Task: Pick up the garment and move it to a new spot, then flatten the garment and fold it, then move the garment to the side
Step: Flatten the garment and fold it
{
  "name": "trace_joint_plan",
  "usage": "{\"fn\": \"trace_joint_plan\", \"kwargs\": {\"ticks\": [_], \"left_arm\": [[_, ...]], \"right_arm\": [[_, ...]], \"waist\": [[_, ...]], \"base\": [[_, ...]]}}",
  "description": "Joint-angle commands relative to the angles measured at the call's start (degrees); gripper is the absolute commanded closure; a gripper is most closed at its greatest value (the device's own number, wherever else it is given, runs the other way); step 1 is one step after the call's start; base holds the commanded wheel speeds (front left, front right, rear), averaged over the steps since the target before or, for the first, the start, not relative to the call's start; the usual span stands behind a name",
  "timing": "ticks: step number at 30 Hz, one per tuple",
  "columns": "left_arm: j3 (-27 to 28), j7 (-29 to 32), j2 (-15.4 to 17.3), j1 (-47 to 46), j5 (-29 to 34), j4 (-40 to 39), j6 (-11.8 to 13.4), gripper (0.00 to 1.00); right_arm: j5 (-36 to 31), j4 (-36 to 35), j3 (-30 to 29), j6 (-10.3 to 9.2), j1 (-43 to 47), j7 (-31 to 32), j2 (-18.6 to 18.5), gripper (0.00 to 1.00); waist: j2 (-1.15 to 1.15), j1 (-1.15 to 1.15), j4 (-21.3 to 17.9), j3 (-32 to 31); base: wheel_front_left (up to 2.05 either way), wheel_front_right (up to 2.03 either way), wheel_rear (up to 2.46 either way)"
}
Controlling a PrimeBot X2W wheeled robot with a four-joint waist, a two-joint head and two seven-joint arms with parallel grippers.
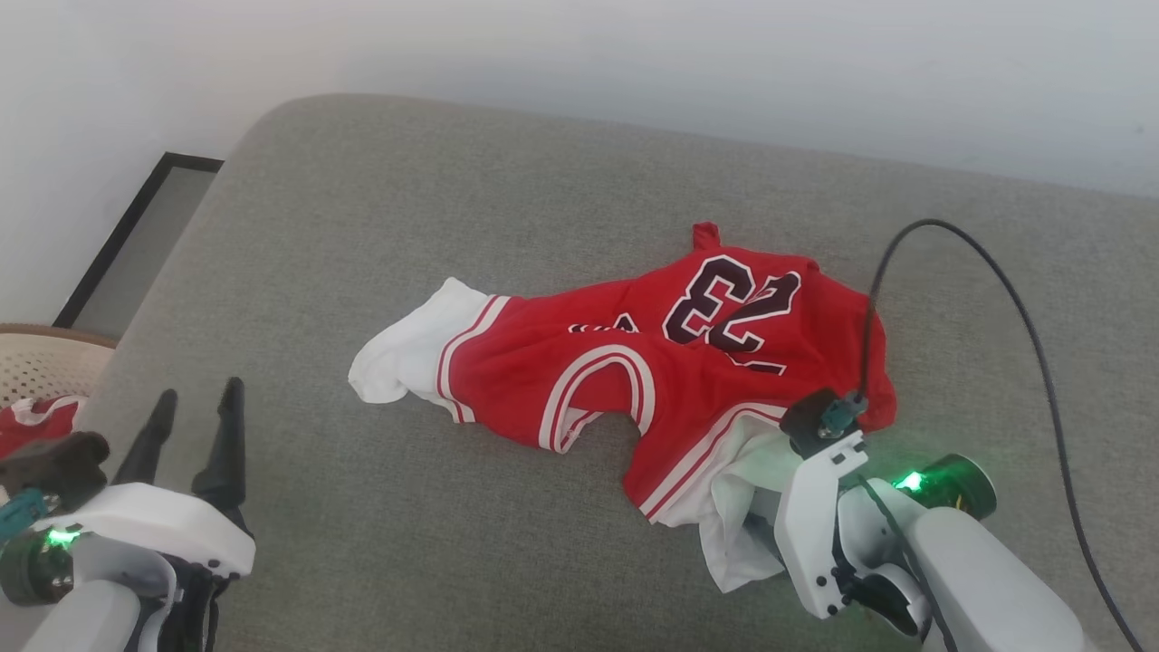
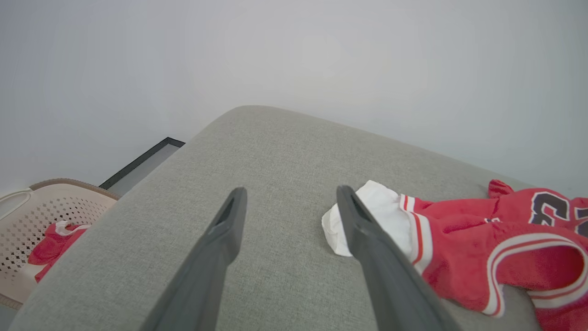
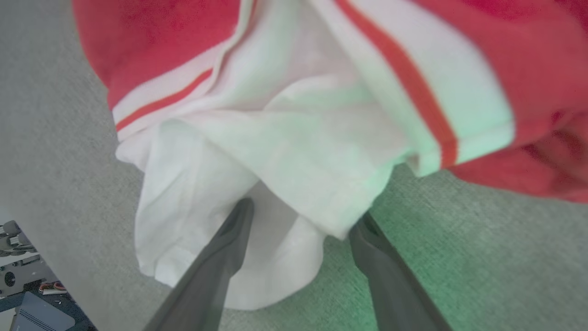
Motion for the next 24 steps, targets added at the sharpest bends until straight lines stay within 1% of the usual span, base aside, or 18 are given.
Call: {"fn": "trace_joint_plan", "kwargs": {"ticks": [1, 2, 6, 12, 18, 24], "left_arm": [[0.6, -0.5, -0.3, 1.0, 0.9, 0.0, -0.3, 0.0], [1.4, -0.5, -1.0, 1.3, 1.4, 0.0, -0.7, 0.0], [4.4, -0.4, -2.7, 2.1, 3.4, 0.2, -2.3, 0.0], [8.9, -0.4, -4.8, 3.9, 6.1, -0.3, -3.9, 0.0], [11.9, -0.4, -6.2, 5.3, 8.2, -0.7, -5.0, 0.0], [12.7, -0.4, -7.0, 5.3, 9.2, -0.2, -6.0, 0.0]], "right_arm": [[0.1, 1.2, 1.2, 0.05, 0.9, 0.6, 0.4, 0.85], [0.1, 1.7, 1.7, 0.06, 0.5, 0.2, 0.2, 1.0], [1.3, 2.6, 1.3, 0.04, -1.2, -1.4, -0.7, 1.0], [3.8, -1.0, -0.6, 0.01, -3.4, -0.6, -4.9, 1.0], [5.4, -6.2, -5.5, 0.02, -3.7, 1.9, -12.0, 1.0], [5.9, -8.4, -12.6, 0.02, -2.4, 4.7, -18.8, 1.0]], "waist": [[0.0, 0.0, 0.1, 0.0], [0.0, 0.0, 0.1, 0.1], [0.0, 0.0, -0.3, 0.0], [0.0, 0.0, -2.1, 0.1], [0.0, 0.0, -4.2, 0.1], [0.0, 0.0, -5.3, 0.1]], "base": [[0.0, 0.0, 0.0], [0.0, 0.0, 0.0], [0.0, 0.0, 0.0], [0.0, 0.0, 0.0], [0.0, 0.0, 0.0], [0.0, 0.0, 0.0]]}}
